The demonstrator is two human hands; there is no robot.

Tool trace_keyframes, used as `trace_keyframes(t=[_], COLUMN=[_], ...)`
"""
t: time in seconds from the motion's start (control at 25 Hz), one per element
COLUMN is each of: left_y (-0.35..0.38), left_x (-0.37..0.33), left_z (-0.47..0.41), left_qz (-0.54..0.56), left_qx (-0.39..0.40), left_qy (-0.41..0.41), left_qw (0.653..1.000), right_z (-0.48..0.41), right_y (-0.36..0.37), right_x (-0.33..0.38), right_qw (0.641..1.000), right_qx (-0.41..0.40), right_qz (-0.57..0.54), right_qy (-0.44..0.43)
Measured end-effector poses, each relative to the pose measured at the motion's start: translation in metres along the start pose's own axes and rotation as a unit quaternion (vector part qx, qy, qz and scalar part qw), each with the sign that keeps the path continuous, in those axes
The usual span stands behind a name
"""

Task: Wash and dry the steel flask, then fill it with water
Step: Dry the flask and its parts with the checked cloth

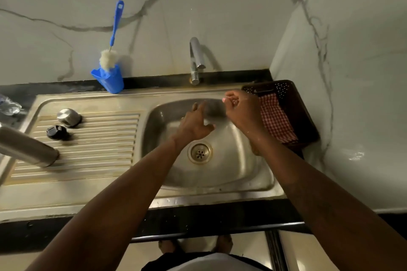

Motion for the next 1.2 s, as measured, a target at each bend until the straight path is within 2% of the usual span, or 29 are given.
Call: trace_keyframes(t=[0.08,0.16,0.36,0.48,0.64,0.72,0.84,0.92,1.0,1.08,1.2], left_y=[0.004,0.012,0.035,0.048,0.05,0.045,0.027,0.015,0.007,0.003,-0.016], left_x=[-0.043,-0.078,-0.135,-0.143,-0.144,-0.143,-0.14,-0.137,-0.127,-0.113,-0.089], left_z=[-0.003,-0.007,-0.007,-0.008,-0.009,-0.008,-0.005,-0.002,-0.003,-0.001,0.009], left_qz=[0.024,0.037,0.051,0.018,0.009,0.019,0.069,0.1,0.164,0.298,0.501], left_qx=[-0.011,-0.01,0.017,0.034,0.027,0.021,-0.012,-0.046,-0.057,-0.024,0.013], left_qy=[0.047,0.076,0.136,0.15,0.145,0.138,0.113,0.094,0.05,-0.014,-0.074], left_qw=[0.999,0.996,0.989,0.988,0.989,0.99,0.991,0.99,0.984,0.954,0.862], right_z=[-0.002,-0.002,0.026,0.031,0.022,0.018,0.013,0.004,-0.008,-0.02,-0.029], right_y=[-0.027,-0.046,-0.036,-0.031,-0.028,-0.037,-0.065,-0.083,-0.095,-0.09,-0.064], right_x=[-0.023,-0.051,-0.118,-0.125,-0.123,-0.127,-0.125,-0.115,-0.101,-0.084,-0.035], right_qw=[0.999,0.996,0.957,0.944,0.951,0.951,0.966,0.975,0.968,0.934,0.849], right_qx=[-0.034,-0.026,0.168,0.212,0.188,0.166,0.088,0.018,-0.047,-0.052,-0.004], right_qz=[0.014,0.059,0.132,0.184,0.207,0.207,0.12,0.016,-0.093,-0.245,-0.461], right_qy=[0.024,0.067,0.195,0.176,0.133,0.157,0.21,0.22,0.228,0.253,0.257])
Point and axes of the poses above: each hand's wrist, its own z-axis away from the middle knuckle, its own y-axis out of the palm, x = y × z, the point moved 8 cm from there along -z, towards the middle knuckle, and after that the axes turned 12 degrees about -y, right-handed, at the moved point
